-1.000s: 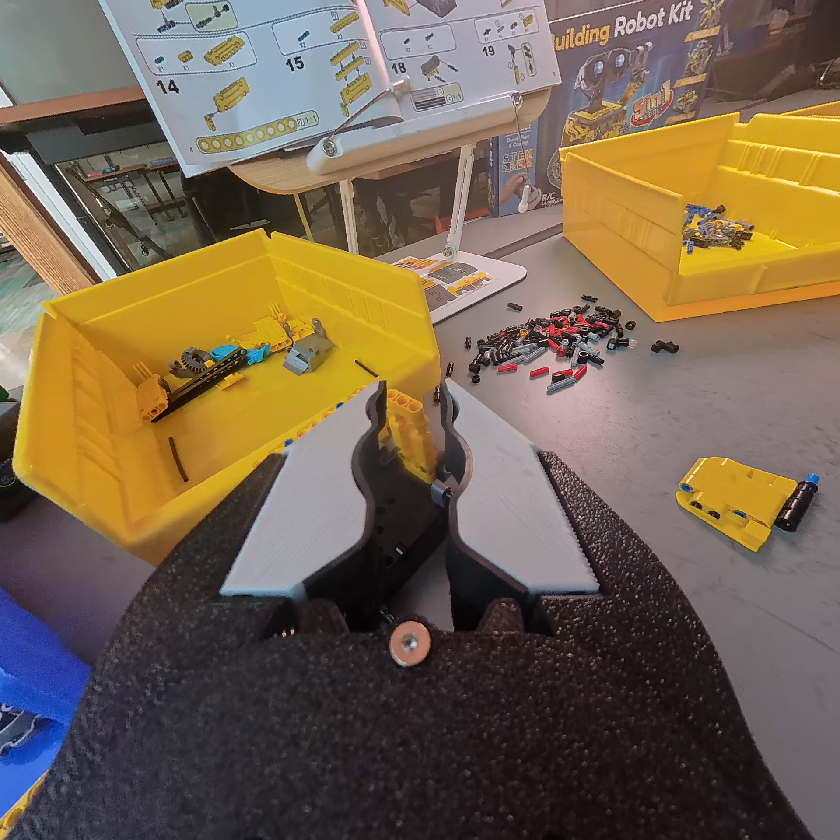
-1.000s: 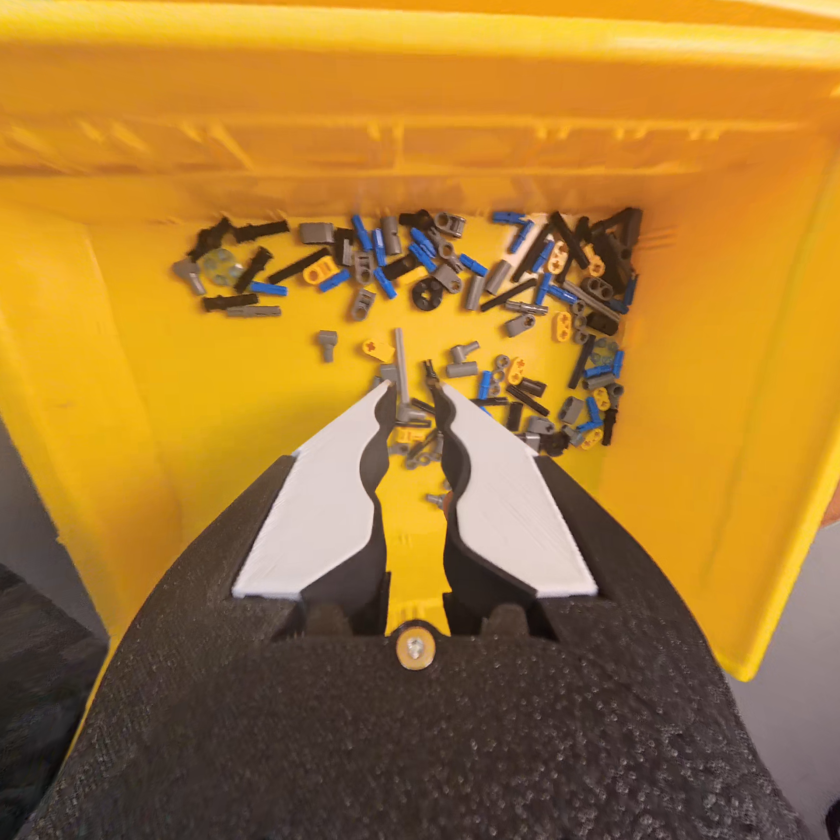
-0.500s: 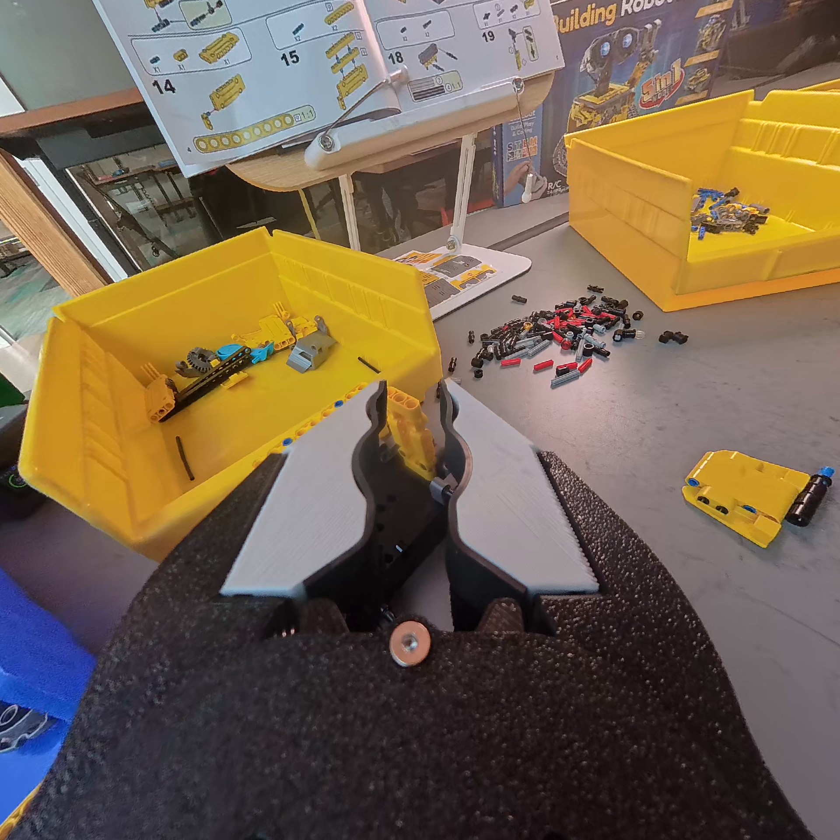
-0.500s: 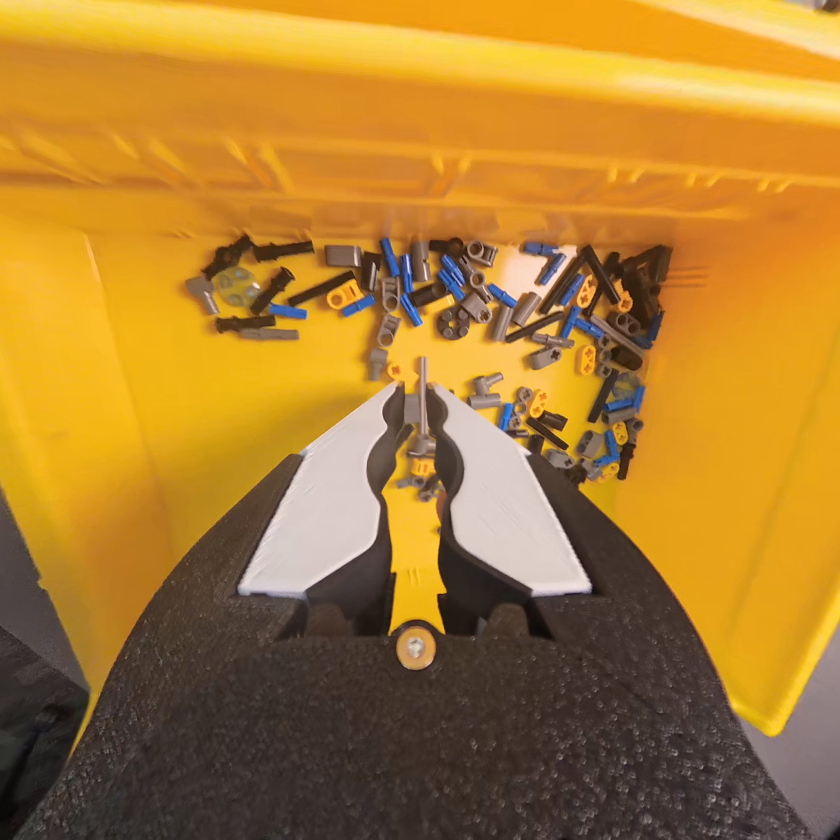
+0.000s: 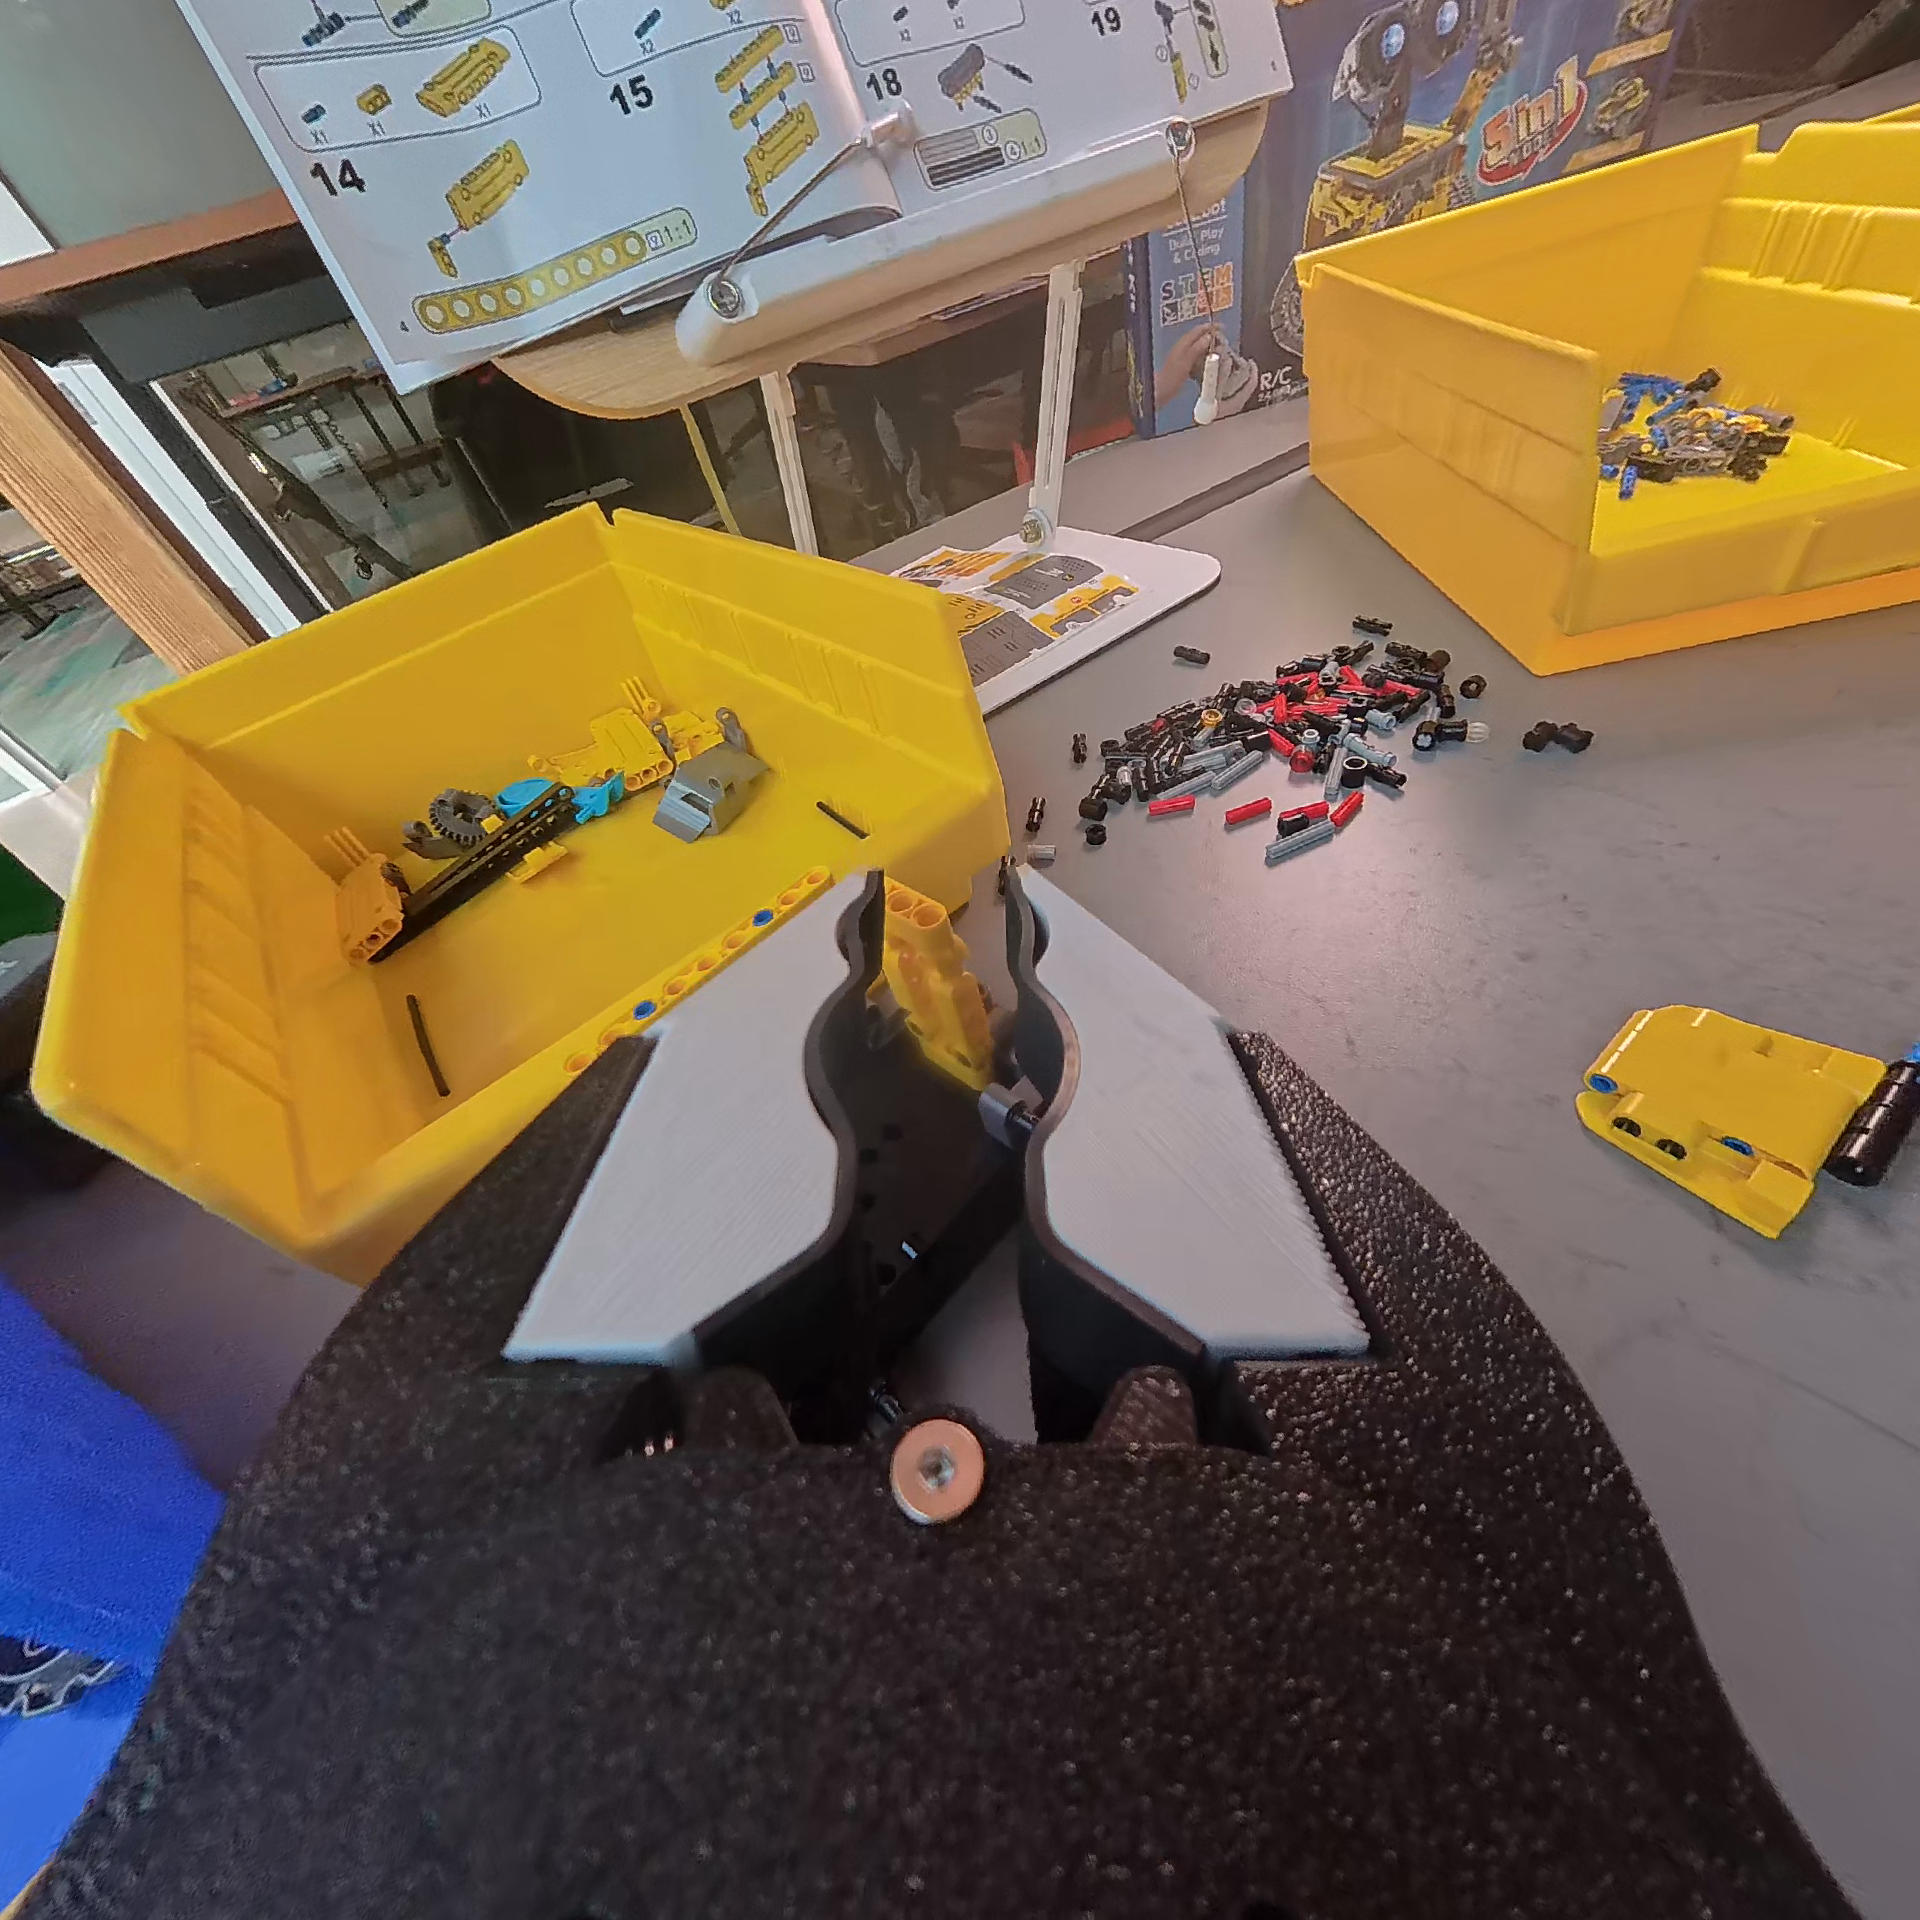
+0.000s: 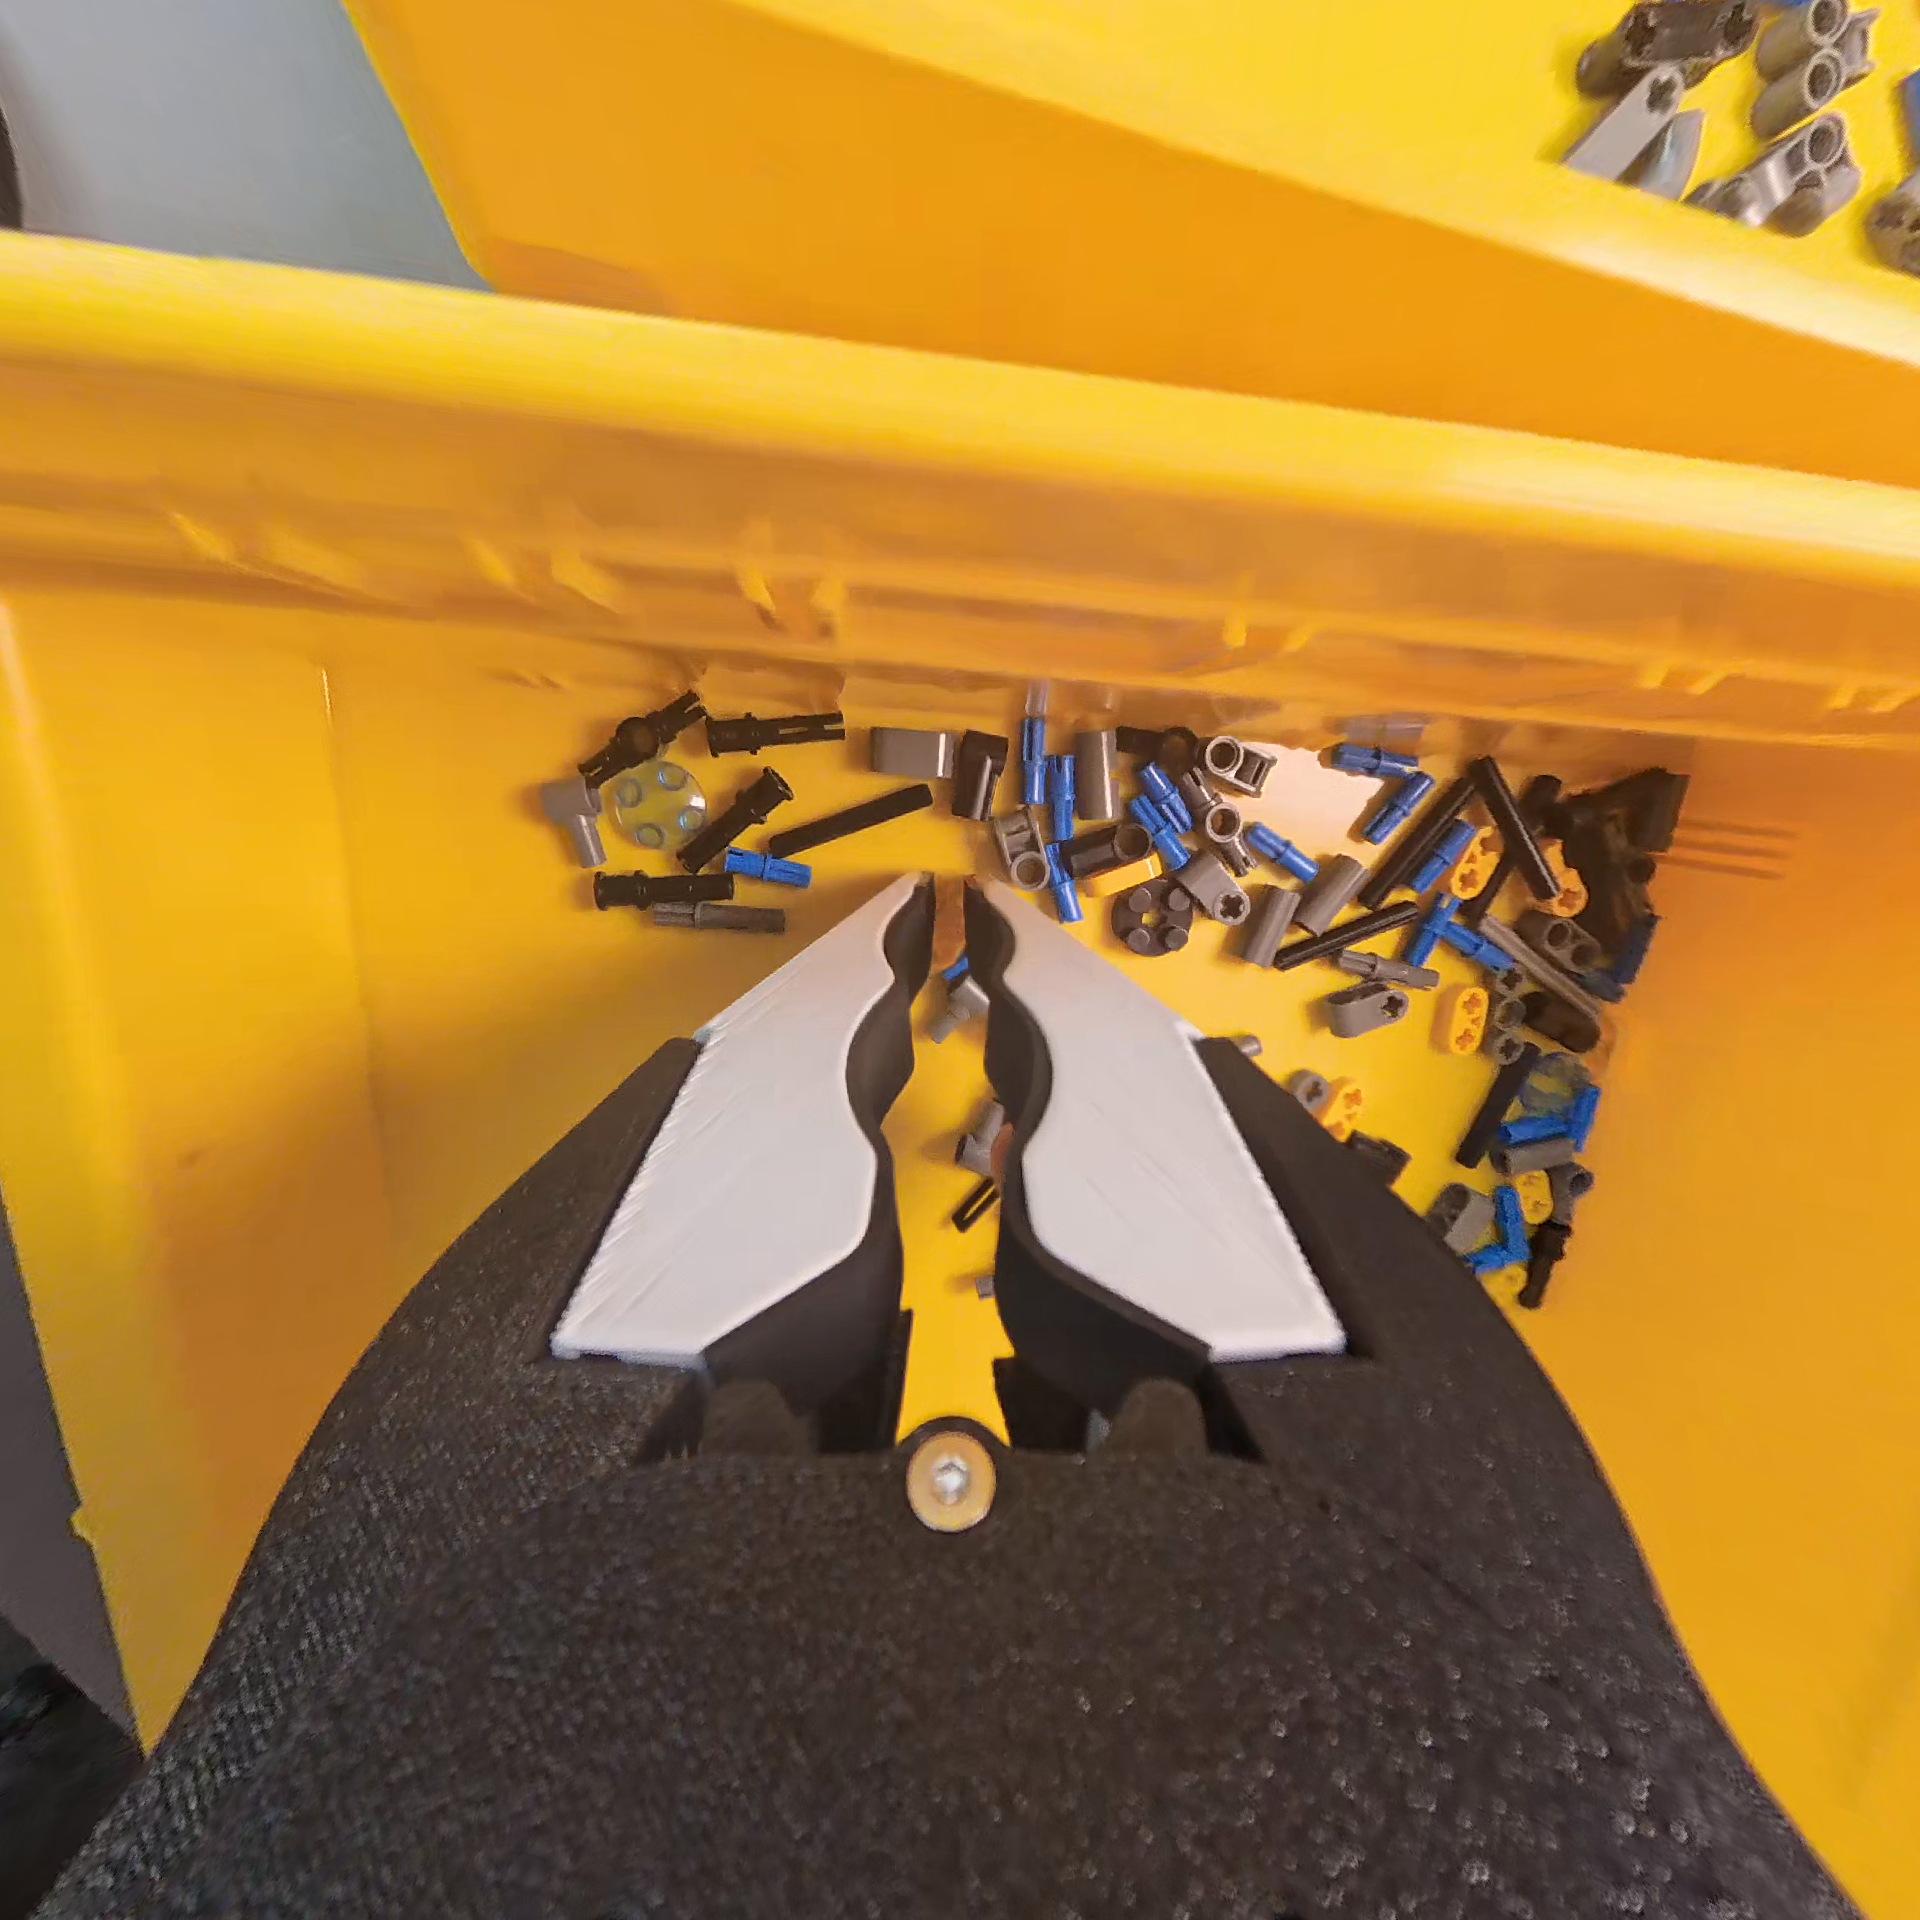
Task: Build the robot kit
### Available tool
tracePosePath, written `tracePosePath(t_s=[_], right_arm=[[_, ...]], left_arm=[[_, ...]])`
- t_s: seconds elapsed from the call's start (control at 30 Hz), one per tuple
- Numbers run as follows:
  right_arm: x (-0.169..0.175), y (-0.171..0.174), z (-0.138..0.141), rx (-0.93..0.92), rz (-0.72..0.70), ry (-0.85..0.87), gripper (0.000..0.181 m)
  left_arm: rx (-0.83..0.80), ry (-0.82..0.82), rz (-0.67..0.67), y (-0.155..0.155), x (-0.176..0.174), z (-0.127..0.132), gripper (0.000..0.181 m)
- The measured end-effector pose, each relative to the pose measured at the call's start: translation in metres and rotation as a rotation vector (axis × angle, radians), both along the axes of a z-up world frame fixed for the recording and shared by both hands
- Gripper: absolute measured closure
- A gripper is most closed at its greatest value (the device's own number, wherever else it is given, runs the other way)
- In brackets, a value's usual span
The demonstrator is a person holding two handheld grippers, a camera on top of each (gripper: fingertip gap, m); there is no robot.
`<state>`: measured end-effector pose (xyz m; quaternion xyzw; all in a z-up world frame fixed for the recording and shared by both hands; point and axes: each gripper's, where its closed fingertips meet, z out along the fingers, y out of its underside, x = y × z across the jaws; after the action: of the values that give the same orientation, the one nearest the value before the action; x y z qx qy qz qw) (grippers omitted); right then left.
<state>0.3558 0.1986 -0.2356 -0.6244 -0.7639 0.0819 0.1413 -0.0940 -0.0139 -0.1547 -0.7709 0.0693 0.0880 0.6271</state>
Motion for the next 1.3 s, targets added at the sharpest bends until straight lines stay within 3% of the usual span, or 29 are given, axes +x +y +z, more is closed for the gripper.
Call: tracePosePath(t_s=[0.23,0.47,0.7,0.87,1.3], right_arm=[[-0.013,0.002,0.013,-0.013,-0.011,0.085,0.173],[-0.020,0.006,0.003,-0.007,0.002,0.075,0.178],[0.009,0.034,0.006,0.123,-0.042,-0.014,0.180],[0.022,0.046,0.022,0.166,-0.106,0.024,0.175],[0.037,0.044,0.038,0.188,-0.172,0.099,0.170]], left_arm=[[-0.019,0.019,0.001,0.002,0.001,-0.003,0.160],[-0.027,0.033,0.000,0.002,0.002,-0.005,0.160],[-0.031,0.033,0.004,0.003,0.002,-0.005,0.160],[-0.028,0.020,0.010,0.002,0.000,-0.005,0.160],[-0.039,-0.013,0.013,0.003,-0.003,-0.006,0.156]])
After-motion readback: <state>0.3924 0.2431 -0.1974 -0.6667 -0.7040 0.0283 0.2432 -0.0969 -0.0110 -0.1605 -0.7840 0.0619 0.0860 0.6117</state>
